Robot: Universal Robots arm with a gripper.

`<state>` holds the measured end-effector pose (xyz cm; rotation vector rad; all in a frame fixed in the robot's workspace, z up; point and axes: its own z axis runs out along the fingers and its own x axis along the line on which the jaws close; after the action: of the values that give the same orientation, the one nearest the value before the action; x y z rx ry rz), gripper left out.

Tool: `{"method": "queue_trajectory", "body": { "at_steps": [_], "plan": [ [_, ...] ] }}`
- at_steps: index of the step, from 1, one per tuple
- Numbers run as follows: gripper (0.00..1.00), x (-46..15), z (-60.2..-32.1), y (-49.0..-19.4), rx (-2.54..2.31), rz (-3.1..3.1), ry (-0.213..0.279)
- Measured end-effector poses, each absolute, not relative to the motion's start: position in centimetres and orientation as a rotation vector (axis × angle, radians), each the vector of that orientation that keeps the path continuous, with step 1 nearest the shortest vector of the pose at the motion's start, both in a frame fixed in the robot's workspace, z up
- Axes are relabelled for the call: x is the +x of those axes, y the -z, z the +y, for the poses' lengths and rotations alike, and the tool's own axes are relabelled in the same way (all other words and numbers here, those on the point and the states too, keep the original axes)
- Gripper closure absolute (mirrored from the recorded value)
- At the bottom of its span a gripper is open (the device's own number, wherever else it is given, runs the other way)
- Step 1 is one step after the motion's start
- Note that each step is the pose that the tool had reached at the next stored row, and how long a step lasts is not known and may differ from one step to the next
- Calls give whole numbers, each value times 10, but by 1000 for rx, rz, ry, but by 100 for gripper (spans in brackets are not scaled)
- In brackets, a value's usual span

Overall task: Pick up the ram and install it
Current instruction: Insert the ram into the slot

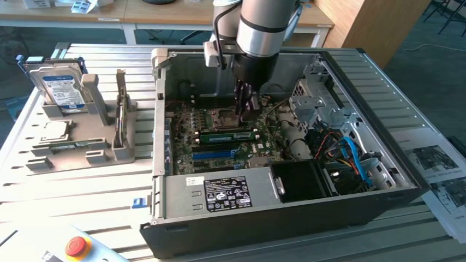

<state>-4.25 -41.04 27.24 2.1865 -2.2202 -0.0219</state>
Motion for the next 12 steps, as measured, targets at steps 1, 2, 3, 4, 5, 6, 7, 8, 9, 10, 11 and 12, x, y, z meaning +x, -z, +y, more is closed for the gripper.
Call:
{"method": "queue_trajectory", "body": {
  "at_steps": [1,2,3,4,5,6,7,8,9,10,11,12],
  "plan": [
    [57,-42,-410,-274,2186,-2220,22],
    [57,-42,-410,-275,2186,-2220,22],
    [57,-42,-410,-275,2186,-2220,21],
    [57,-42,-410,-275,2186,-2220,21],
    [57,-42,-410,-275,2186,-2220,21],
    [57,-42,-410,-275,2186,-2220,21],
    [57,-42,-410,-275,2186,-2220,21],
    [57,-42,-410,-275,2186,-2220,21],
    [57,-43,-410,-276,2186,-2220,21],
    [57,-42,-410,-277,2186,-2220,21],
    [57,-42,-410,-278,2186,-2220,21],
    [57,-42,-410,-280,2186,-2220,21]
  ]
}}
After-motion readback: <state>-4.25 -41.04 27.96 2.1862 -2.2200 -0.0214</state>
